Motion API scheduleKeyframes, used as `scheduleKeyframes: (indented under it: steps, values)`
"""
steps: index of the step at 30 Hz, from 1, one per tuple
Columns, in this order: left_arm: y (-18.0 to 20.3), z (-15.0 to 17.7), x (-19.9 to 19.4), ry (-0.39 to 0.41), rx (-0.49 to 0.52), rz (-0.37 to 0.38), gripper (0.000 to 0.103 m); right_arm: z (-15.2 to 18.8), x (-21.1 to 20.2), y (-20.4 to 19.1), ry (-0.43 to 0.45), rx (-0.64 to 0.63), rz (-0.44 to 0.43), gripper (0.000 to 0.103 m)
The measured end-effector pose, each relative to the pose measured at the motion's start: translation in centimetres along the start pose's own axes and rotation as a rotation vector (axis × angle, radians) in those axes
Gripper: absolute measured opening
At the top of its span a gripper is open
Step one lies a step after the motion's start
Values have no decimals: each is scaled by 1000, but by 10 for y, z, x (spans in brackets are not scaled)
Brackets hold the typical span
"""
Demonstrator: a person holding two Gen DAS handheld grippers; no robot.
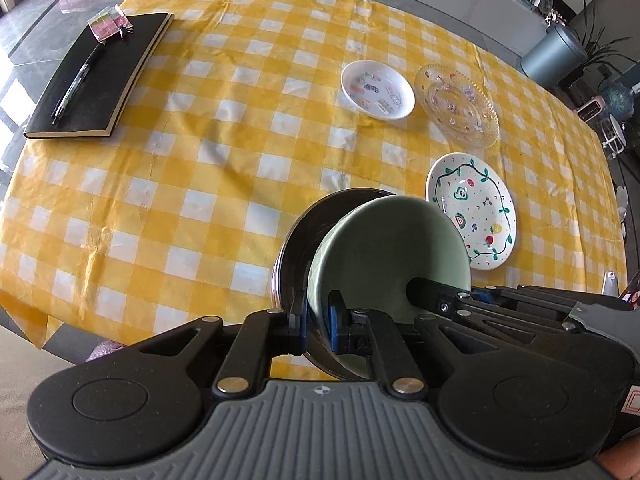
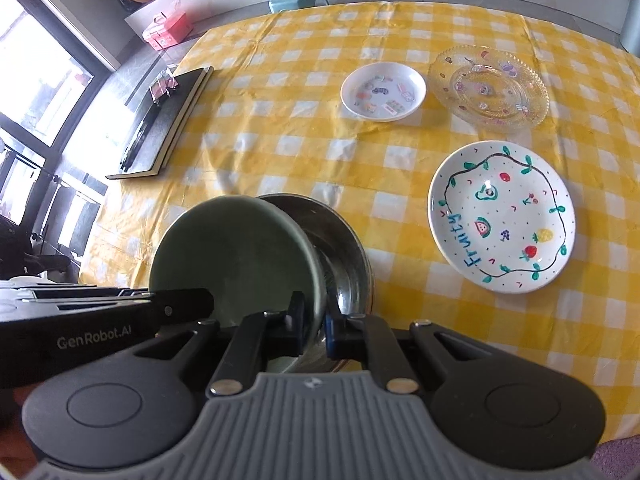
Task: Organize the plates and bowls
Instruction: 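Carry the green bowl with both grippers over the stacked steel bowls, then lower the green bowl into the steel bowl stack, then open both grippers and lift away from the nested bowls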
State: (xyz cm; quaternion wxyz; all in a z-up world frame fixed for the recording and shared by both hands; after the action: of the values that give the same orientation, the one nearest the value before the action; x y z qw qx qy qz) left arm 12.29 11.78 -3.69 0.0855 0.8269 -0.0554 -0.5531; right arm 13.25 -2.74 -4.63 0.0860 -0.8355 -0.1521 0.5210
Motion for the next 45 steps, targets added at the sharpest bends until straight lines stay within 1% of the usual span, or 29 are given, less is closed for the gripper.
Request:
scheduleKeyframes:
  steps: [8, 15, 17, 18, 20, 24, 28, 33, 34, 35, 36, 39, 40, 42, 44, 45]
  values:
    - [1, -7, 16, -56, 23, -26, 11, -7, 18, 8, -56, 2, -4, 7]
    - [5, -10, 22, -68, 59, -57, 11, -10, 26, 13, -81, 32, -20, 7]
    - [7, -10, 23, -82, 77, -62, 12, -11, 25, 14, -90, 47, -26, 8]
    - [9, -9, 23, -84, 86, -67, 13, -12, 25, 15, -90, 51, -26, 10]
    - [12, -8, 24, -86, 110, -80, 13, -14, 22, 15, -84, 42, -6, 12]
    - [17, -9, 24, -71, 148, -111, 14, -15, 18, 18, -76, 45, -10, 13]
    - [16, -12, 17, -56, 150, -113, 15, -16, 13, 21, -67, 56, -18, 13]
    - [15, -15, 3, -23, 141, -94, 26, -17, 6, 25, -57, 83, -38, 13]
    - [15, -16, 1, -17, 143, -92, 27, -16, 5, 26, -55, 88, -44, 14]
    - [16, -16, -1, -10, 145, -93, 32, -16, 4, 26, -53, 95, -55, 16]
    - [16, -16, -3, -3, 147, -92, 35, -16, 2, 27, -52, 106, -68, 19]
    - [15, -17, -10, 16, 137, -83, 39, -15, -5, 29, -40, 127, -100, 29]
    - [15, -18, -12, 25, 129, -77, 40, -16, -8, 29, -34, 130, -106, 32]
    - [14, -19, -18, 49, 116, -62, 41, -15, -15, 31, -21, 134, -118, 34]
    - [14, -19, -26, 81, 96, -32, 42, -15, -22, 33, -2, 129, -124, 35]
    - [15, -19, -30, 104, 84, -13, 42, -14, -26, 35, 17, 119, -118, 37]
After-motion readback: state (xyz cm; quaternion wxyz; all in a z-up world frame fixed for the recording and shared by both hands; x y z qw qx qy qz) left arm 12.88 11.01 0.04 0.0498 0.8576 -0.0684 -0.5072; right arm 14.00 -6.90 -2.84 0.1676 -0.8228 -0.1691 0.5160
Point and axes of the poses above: each gripper's, at about its wrist camera, not at the fingertips, and x roughly the way its jaws point, y to its right, z to its underside, the point moved 2 cm from there along x, roughly the way its jaws point, and after that the axes turned 8 degrees about y, right-handed, at the moved point
